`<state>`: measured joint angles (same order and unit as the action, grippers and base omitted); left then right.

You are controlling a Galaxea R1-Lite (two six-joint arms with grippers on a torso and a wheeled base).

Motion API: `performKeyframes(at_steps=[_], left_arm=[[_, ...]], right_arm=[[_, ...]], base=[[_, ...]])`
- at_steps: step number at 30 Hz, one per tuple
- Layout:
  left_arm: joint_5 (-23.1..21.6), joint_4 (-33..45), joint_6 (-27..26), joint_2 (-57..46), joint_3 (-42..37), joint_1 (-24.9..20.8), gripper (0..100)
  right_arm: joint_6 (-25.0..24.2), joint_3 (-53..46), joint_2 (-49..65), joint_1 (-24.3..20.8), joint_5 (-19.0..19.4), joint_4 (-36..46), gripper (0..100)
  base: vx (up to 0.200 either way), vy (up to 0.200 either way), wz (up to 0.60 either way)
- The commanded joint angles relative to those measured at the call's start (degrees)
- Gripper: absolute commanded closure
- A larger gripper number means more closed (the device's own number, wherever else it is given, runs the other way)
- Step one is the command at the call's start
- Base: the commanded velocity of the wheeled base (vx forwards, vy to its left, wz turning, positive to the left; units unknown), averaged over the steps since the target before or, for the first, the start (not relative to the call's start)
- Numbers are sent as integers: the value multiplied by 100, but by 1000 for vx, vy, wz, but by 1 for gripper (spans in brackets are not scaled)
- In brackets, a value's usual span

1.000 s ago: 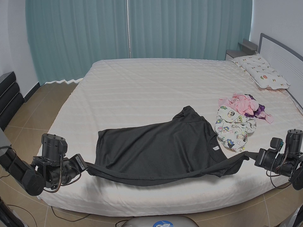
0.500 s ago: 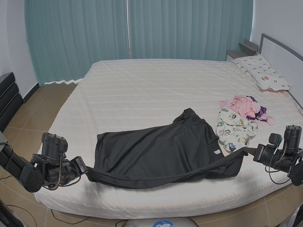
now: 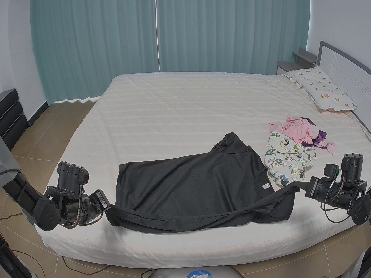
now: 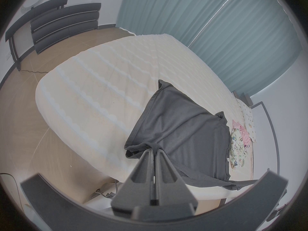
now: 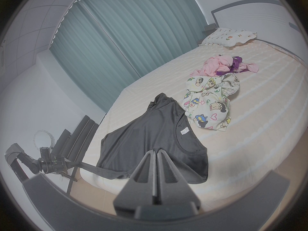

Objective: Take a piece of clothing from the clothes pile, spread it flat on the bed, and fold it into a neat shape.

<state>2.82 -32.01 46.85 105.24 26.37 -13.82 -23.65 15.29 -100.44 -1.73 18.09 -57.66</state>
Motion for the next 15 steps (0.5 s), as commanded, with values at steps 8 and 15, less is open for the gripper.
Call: performKeyframes(at_steps=[8, 15], left_arm=[[17, -7, 272, 40, 114, 55, 100], [0, -16, 325, -171, 123, 82, 100]], right_arm=[[-8, 159, -20, 24, -25, 1, 100], [-8, 159, -64, 15, -16, 1, 100]], base=[[0, 0, 0], [0, 0, 0]])
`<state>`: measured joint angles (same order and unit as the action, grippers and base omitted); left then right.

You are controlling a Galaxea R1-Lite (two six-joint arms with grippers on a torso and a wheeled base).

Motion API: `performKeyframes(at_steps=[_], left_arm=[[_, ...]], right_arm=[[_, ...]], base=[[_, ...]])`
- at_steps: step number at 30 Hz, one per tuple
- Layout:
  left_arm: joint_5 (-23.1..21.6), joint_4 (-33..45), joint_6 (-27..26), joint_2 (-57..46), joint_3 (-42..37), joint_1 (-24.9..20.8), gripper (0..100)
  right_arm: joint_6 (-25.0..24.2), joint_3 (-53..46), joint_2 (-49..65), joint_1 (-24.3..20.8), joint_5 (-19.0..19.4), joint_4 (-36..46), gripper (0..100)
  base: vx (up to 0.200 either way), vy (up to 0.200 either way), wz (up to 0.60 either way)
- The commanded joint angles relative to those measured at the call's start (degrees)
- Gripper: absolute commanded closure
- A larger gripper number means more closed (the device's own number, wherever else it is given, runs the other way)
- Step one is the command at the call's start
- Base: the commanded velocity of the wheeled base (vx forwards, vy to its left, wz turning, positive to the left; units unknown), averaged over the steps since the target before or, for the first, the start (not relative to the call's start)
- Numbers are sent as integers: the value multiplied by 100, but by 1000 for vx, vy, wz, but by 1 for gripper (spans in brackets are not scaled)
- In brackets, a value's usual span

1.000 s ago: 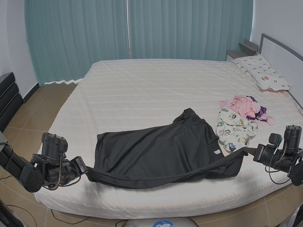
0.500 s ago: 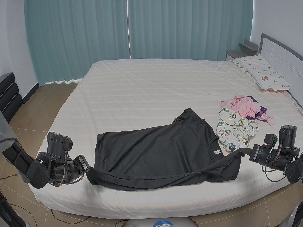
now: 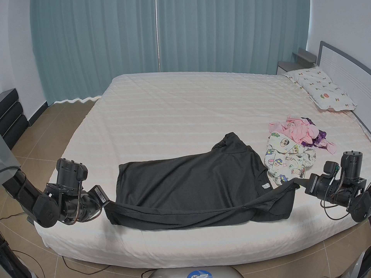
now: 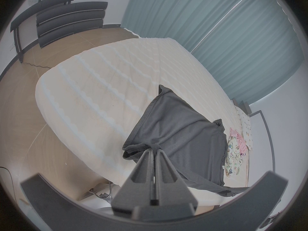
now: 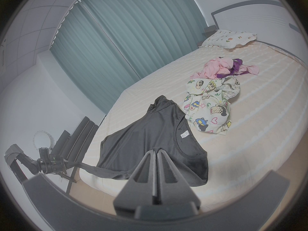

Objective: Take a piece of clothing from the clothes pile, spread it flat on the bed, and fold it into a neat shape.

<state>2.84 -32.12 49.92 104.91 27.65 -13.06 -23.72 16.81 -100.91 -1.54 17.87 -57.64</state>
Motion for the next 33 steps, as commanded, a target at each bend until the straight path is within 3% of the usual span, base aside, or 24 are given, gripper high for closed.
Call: performKeyframes(at_steps=[1, 33], left_arm=[[-3, 4, 27, -182, -5, 5, 100], [6, 452, 70, -129, 136, 58, 100]], right_arm=[[-1, 15, -16, -5, 6, -2, 100], [-10, 411, -306, -136, -21, 7, 100]], base=[[0, 0, 0], [19, 0, 0]])
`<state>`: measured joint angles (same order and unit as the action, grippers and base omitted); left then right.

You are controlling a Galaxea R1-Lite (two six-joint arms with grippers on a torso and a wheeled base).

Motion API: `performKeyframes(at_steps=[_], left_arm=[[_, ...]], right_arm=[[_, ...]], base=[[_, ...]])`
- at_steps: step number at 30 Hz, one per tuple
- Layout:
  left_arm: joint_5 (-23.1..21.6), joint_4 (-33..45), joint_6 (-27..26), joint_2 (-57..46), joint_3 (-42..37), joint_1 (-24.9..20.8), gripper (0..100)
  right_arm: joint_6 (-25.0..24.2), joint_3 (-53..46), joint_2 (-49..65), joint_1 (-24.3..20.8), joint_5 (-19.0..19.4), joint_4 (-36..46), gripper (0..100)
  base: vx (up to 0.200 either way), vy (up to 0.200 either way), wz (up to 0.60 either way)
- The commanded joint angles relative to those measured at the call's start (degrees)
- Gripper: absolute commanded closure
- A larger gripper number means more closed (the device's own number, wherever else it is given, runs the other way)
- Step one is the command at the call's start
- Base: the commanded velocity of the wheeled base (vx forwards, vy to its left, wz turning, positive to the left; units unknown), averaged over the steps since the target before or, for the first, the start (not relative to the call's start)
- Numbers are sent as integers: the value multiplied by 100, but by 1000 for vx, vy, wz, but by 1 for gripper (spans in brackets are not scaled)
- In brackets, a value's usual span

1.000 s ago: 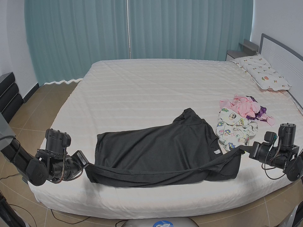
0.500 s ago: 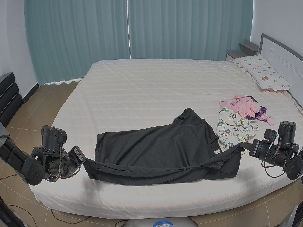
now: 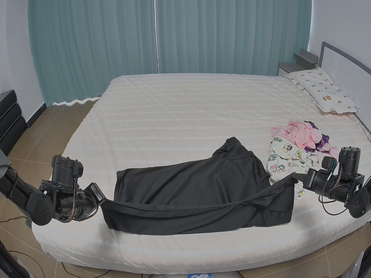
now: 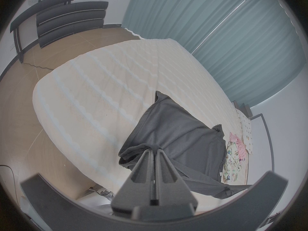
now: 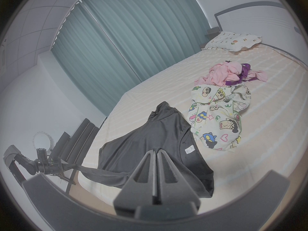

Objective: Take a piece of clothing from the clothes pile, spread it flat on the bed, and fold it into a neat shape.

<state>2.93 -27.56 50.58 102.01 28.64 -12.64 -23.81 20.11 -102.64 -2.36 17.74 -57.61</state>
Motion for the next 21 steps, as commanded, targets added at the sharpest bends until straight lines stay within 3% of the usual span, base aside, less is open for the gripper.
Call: performKeyframes(at_steps=[1, 8, 16, 21], left_arm=[[-3, -3, 13, 223, 46, 16, 100], [6, 128, -22, 381, 54, -1, 100], [-38, 1376, -294, -700, 116, -1, 100], [-55, 1605, -338, -823, -95, -19, 100]], right_arm=[[-1, 89, -151, -62, -7, 31, 100], [8, 72, -195, -54, -25, 4, 100], [43, -605, 720, 78, 37, 75, 100], [78, -1203, 957, 52, 28, 66, 100]], base=[[0, 0, 0], [0, 0, 0], [0, 0, 0], [0, 0, 0]])
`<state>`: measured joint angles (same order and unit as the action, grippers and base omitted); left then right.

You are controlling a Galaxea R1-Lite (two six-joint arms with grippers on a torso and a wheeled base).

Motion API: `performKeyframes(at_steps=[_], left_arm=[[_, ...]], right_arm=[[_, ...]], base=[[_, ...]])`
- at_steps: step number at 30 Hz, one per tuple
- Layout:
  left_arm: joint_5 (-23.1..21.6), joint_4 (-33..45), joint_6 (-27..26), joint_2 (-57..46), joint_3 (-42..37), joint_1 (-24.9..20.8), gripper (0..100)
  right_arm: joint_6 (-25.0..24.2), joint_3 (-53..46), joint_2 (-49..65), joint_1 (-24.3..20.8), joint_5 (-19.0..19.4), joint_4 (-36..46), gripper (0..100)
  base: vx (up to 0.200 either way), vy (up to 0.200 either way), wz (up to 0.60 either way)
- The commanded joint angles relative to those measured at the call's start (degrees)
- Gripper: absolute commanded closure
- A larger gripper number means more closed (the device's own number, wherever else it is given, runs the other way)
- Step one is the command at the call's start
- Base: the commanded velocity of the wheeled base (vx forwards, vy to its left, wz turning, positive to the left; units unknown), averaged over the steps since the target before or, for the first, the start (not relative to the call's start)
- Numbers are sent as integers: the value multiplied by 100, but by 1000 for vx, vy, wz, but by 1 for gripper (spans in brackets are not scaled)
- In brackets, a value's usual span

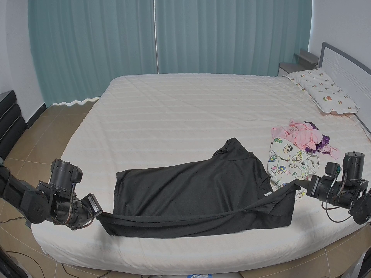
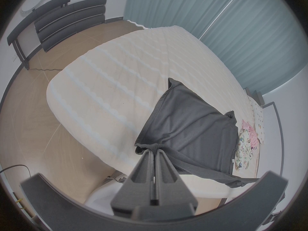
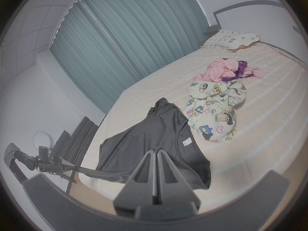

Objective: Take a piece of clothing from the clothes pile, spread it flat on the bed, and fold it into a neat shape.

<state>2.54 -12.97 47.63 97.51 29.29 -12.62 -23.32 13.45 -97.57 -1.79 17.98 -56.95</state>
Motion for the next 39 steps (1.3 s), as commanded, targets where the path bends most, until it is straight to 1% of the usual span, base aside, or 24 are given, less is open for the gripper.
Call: performKeyframes(at_steps=[1, 6, 7, 10, 11, 12, 15, 16, 19, 23, 25, 28, 31, 33, 34, 35, 39], left_arm=[[-43, 146, -61, -373, -284, -39, 100], [-201, 155, -184, -373, -609, -101, 100], [-201, 155, -219, -373, -715, -171, 100], [-201, 155, -289, -373, -873, -250, 100], [-201, 155, -289, -373, -873, -250, 100], [-183, 163, -360, -373, -961, -250, 100], [-174, 295, -465, -382, -1022, -250, 100], [-174, 453, -527, -382, -1040, -250, 100], [-192, 655, -641, -338, -969, -241, 100], [-192, 638, -667, -294, -899, -232, 100], [-192, 647, -676, -48, -679, -232, 100], [-192, 655, -658, 207, -354, -171, 100], [-192, 620, -650, 444, -73, -92, 100], [-192, 620, -650, 444, -73, -92, 100], [-183, 612, -614, 743, 279, -13, 100], [-183, 612, -614, 743, 279, -13, 100], [-139, 603, -614, 1226, 736, 110, 100]], right_arm=[[38, -721, 494, 12, 4, 0, 100], [135, -1292, 766, 206, 4, 0, 100], [196, -1345, 872, 223, 4, 44, 100], [249, -1345, 1241, 241, 4, 527, 100], [249, -1345, 1241, 241, 4, 527, 100], [372, -1345, 1460, 197, -5, 888, 100], [627, -1327, 1566, 188, 4, 1187, 100], [741, -1292, 1566, 197, 4, 1327, 100], [794, -1116, 1487, 206, 4, 1529, 100], [794, -808, 1329, 214, 12, 1767, 100], [785, -413, 1065, 206, 12, 1943, 100], [776, -53, 740, 197, -14, 1986, 100], [776, 193, 406, 179, -32, 1986, 100], [776, 193, 406, 179, -32, 1986, 100], [776, 431, 63, 170, -32, 1943, 100], [776, 431, 63, 170, -32, 1943, 100], [768, 800, -429, 170, -32, 1899, 100]], base=[[0, 0, 0], [0, 0, 0], [0, 0, 0], [0, 0, 0], [0, 0, 0], [0, 0, 0], [0, 0, 0], [0, 0, 0], [0, 0, 0], [0, 0, 0], [0, 0, 0], [0, 0, 0], [0, 0, 0], [0, 0, 0], [0, 0, 0], [0, 0, 0], [0, 0, 0]])
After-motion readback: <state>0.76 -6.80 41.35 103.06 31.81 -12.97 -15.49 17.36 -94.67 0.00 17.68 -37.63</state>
